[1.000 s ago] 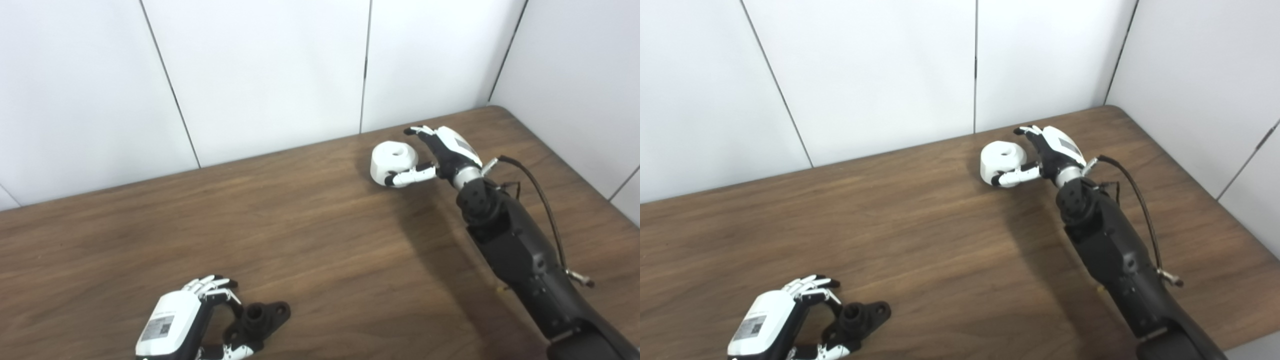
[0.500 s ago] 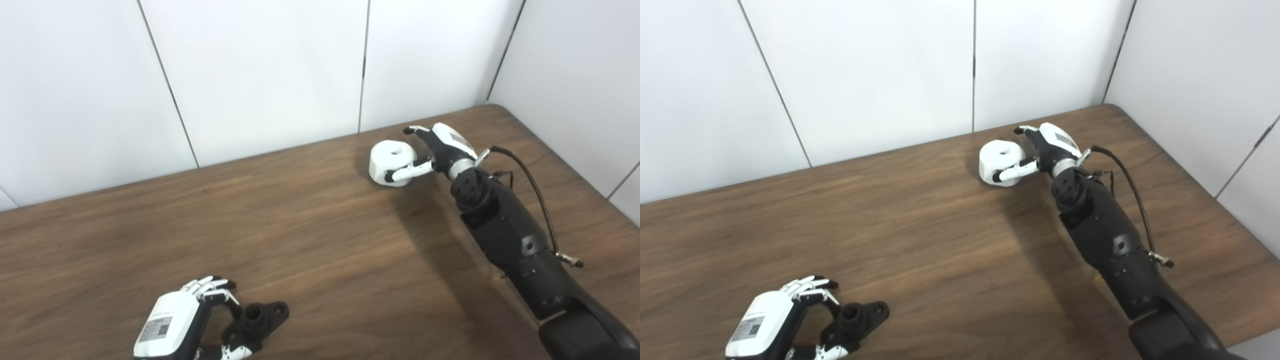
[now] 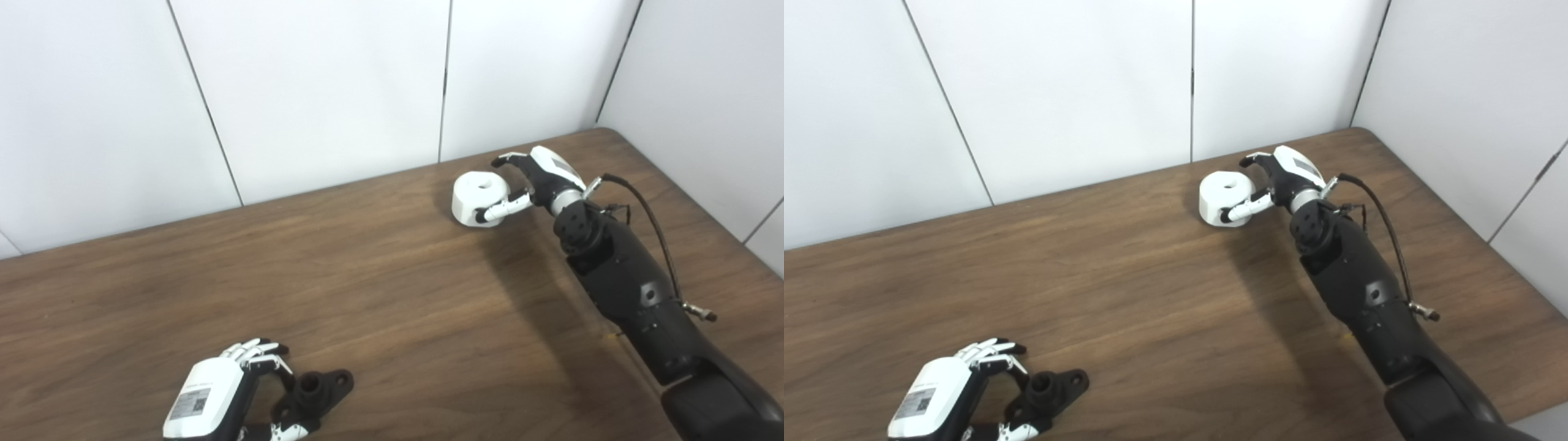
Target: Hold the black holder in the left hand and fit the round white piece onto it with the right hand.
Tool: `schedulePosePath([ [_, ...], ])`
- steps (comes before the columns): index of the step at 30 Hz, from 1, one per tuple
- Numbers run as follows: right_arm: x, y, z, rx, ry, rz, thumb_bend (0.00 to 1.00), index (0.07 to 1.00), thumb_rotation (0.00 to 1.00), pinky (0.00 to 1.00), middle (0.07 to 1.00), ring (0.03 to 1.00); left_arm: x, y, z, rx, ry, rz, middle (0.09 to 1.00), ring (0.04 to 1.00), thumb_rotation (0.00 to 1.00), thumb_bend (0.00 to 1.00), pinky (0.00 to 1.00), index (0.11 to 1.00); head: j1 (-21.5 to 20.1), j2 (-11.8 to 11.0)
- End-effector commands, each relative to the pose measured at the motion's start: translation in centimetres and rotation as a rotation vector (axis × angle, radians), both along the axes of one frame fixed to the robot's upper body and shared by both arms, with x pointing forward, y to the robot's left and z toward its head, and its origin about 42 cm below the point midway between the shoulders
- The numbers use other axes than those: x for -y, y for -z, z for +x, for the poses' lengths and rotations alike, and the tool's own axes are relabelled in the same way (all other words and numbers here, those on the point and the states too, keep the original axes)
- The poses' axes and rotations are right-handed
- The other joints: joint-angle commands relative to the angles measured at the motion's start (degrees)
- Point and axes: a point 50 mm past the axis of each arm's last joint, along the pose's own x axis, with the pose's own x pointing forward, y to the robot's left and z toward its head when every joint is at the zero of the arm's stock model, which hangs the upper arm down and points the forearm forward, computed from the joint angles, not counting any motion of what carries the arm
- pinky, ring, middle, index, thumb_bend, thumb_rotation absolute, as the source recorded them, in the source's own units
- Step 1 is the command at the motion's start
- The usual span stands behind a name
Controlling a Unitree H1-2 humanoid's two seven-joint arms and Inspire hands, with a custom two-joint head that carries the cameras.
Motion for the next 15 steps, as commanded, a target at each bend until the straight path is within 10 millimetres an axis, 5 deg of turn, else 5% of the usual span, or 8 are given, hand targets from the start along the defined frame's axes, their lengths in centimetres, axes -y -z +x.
schedulePosePath([
  [1, -0.06, -3.81, 1.16, 0.117, -0.019, -0.031, 0.86, 0.786, 0.29, 0.89, 0.919, 0.966, -1.42, 2.12, -1.27, -0.132, -0.025, 0.078, 0.791, 0.866, 0.06, 0.52, 0.86, 0.487, 0.0, 0.0],
  [15, -0.58, -3.42, 0.79, 0.139, -0.042, -0.054, 0.86, 0.729, 0.28, 0.84, 0.909, 0.950, -1.41, 2.01, -1.32, -0.133, -0.021, 0.081, 0.790, 0.865, 0.06, 0.52, 0.85, 0.487, 0.0, 0.1],
])
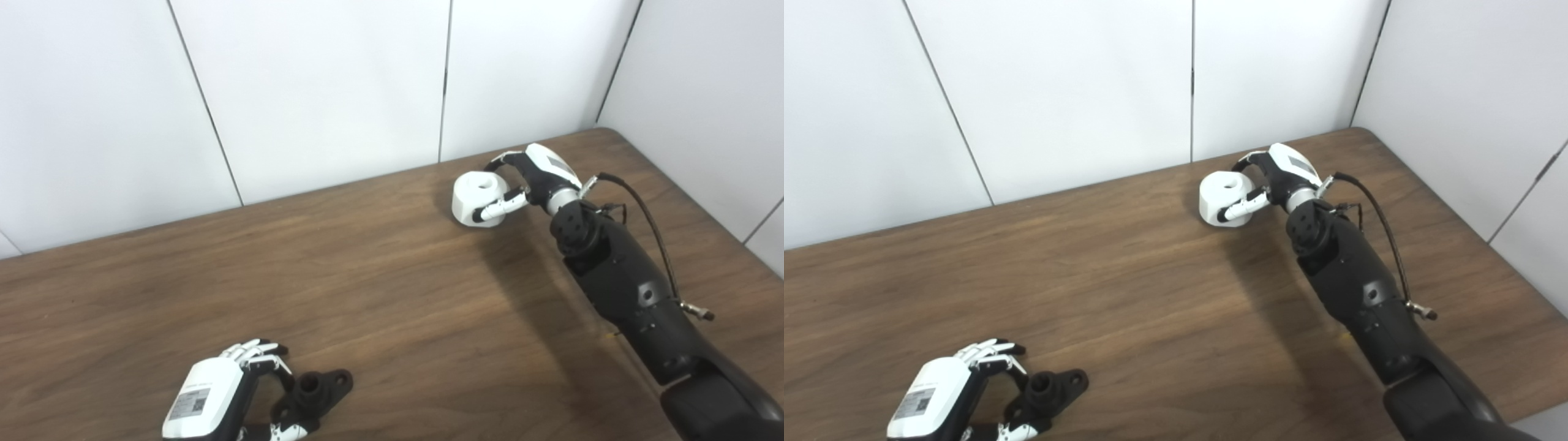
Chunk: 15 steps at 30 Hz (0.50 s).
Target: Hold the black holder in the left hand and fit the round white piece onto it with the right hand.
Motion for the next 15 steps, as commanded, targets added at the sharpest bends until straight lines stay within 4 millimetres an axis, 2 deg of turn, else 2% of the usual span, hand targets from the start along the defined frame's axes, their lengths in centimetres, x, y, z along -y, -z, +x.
schedulePosePath([
  [1, 0.04, -3.32, 0.70, 0.117, -0.020, -0.036, 0.86, 0.729, 0.27, 0.84, 0.907, 0.947, -1.35, 2.09, -1.25, -0.135, -0.020, 0.079, 0.790, 0.865, 0.06, 0.52, 0.85, 0.487, 0.0, 0.1],
  [15, 0.15, -3.48, 0.61, 0.129, -0.030, -0.038, 0.86, 0.698, 0.27, 0.83, 0.893, 0.940, -1.16, 1.96, -1.28, -0.134, -0.019, 0.075, 0.789, 0.862, 0.06, 0.52, 0.85, 0.487, 0.2, 0.3],
])
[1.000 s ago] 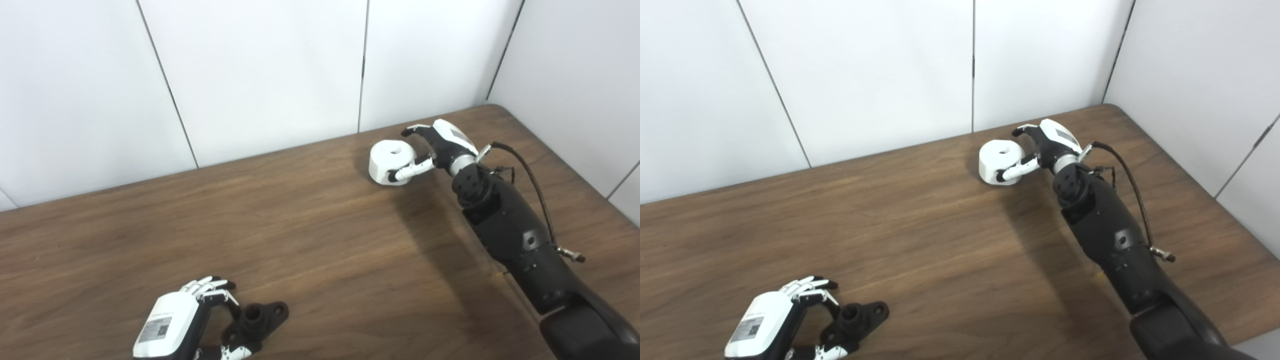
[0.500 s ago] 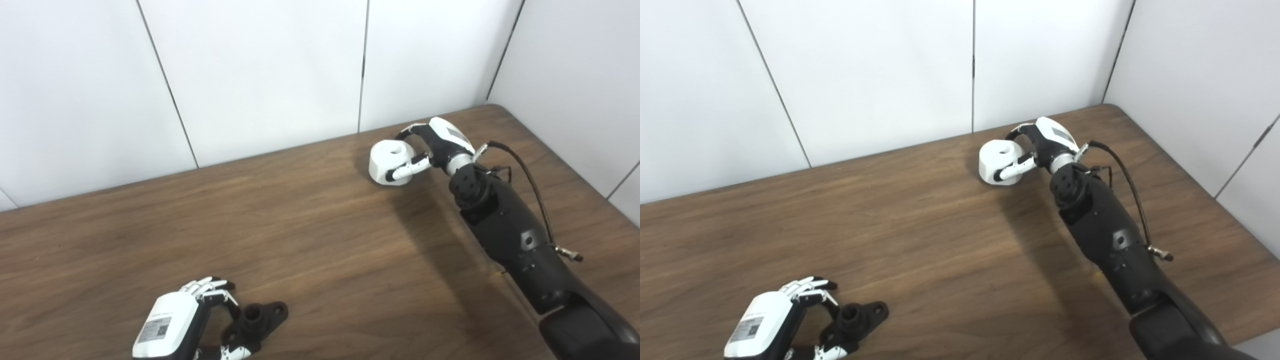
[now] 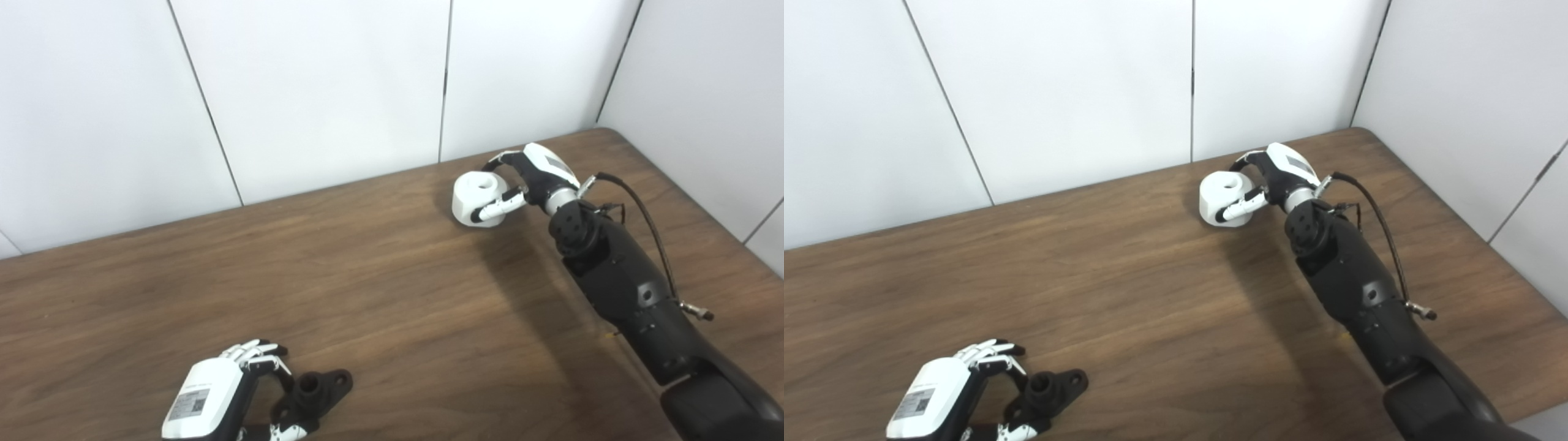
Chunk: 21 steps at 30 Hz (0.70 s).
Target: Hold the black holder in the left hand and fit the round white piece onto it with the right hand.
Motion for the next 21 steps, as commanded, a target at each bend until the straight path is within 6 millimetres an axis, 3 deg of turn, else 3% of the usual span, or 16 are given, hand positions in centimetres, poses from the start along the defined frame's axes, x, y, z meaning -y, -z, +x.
schedulePosePath([
  [1, 0.24, -3.29, 0.60, 0.130, -0.026, -0.041, 0.86, 0.691, 0.27, 0.82, 0.889, 0.937, -1.14, 2.05, -1.23, -0.131, -0.019, 0.074, 0.790, 0.862, 0.06, 0.52, 0.85, 0.487, 0.0, 0.0],
  [10, 0.35, -2.95, 0.28, 0.206, -0.041, -0.064, 0.80, 0.596, 0.17, 0.86, 0.856, 0.927, -0.93, 1.88, -1.34, -0.130, -0.015, 0.060, 0.788, 0.861, 0.06, 0.52, 0.85, 0.487, -0.1, 0.0],
  [11, 0.37, -2.93, 0.26, 0.208, -0.041, -0.061, 0.64, 0.535, 0.16, 0.87, 0.857, 0.932, -0.91, 1.90, -1.36, -0.129, -0.015, 0.058, 0.786, 0.860, 0.06, 0.52, 0.85, 0.487, 0.0, 0.1],
  [13, 0.41, -2.90, 0.19, 0.217, -0.044, -0.061, 0.55, 0.502, 0.15, 0.87, 0.856, 0.933, -0.80, 1.87, -1.39, -0.132, -0.015, 0.054, 0.786, 0.860, 0.06, 0.52, 0.84, 0.487, 0.2, 0.0],
  [21, 0.66, -2.55, 0.15, 0.260, -0.044, -0.078, 0.52, 0.485, 0.14, 0.84, 0.814, 0.900, -0.54, 1.83, -1.36, -0.140, -0.017, 0.047, 0.791, 0.866, 0.06, 0.52, 0.84, 0.487, 0.4, -0.1],
])
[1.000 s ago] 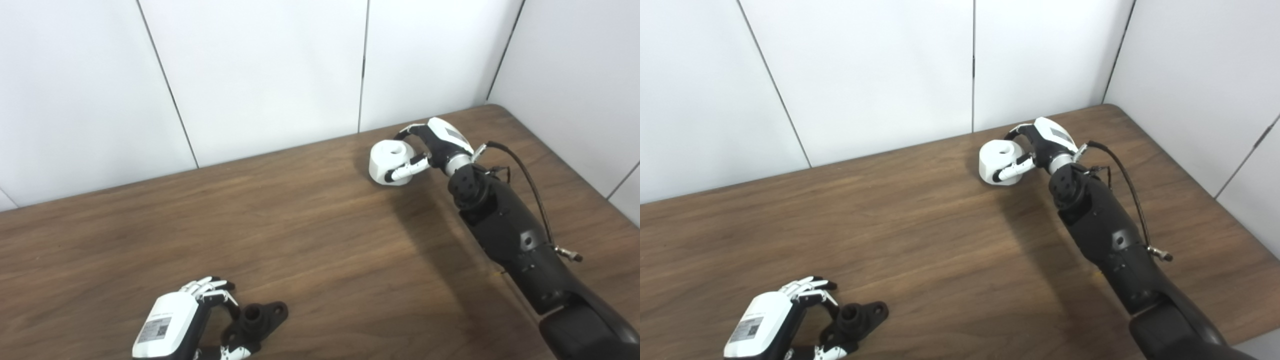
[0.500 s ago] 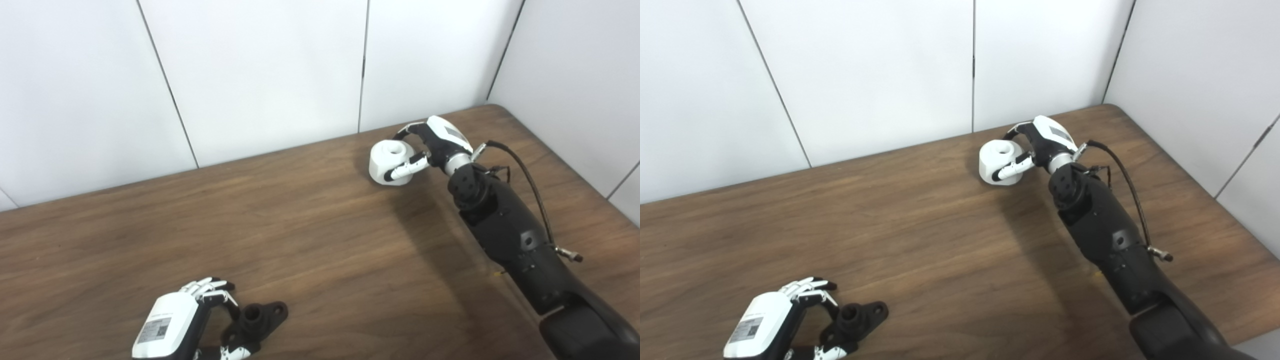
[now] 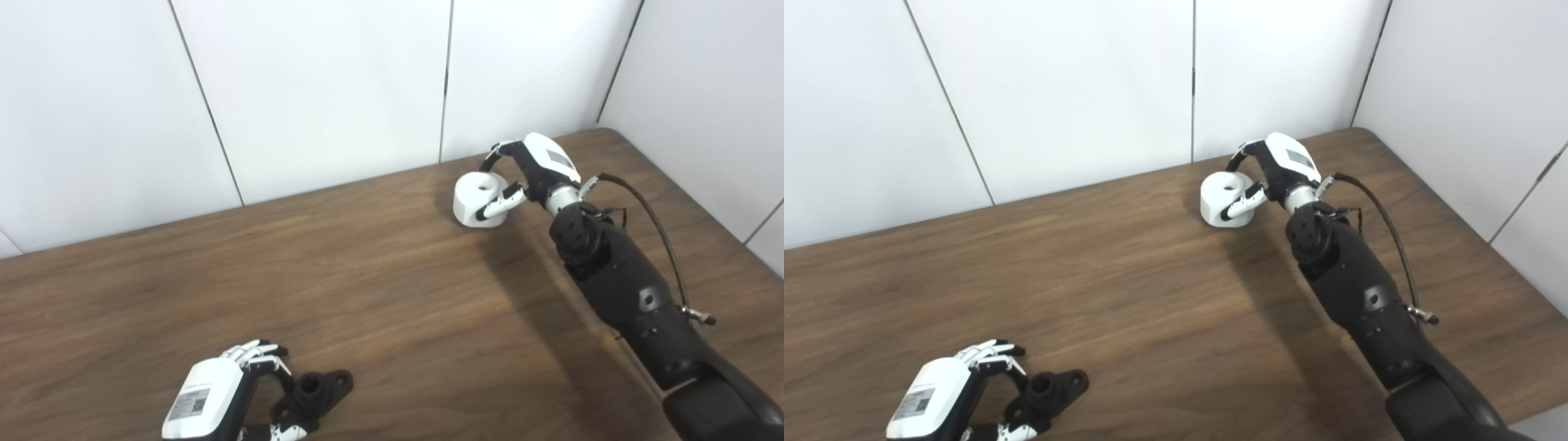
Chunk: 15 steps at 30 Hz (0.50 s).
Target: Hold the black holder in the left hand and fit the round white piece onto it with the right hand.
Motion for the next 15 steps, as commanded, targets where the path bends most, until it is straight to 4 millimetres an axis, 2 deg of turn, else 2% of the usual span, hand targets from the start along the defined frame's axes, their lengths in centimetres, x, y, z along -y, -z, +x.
schedulePosePath([
  [1, 0.65, -2.53, 0.45, 0.105, -0.008, -0.040, 0.52, 0.485, 0.14, 0.84, 0.810, 0.897, -0.76, 1.99, -1.20, -0.131, -0.017, 0.052, 0.791, 0.866, 0.06, 0.52, 0.84, 0.487, 0.1, 0.0],
  [15, 0.58, -2.66, -0.24, 0.120, -0.032, -0.046, 0.52, 0.483, 0.13, 0.81, 0.797, 0.883, -0.32, 1.98, -1.13, -0.119, -0.014, 0.053, 0.790, 0.863, 0.06, 0.52, 0.84, 0.487, 1.9, 0.2],
])
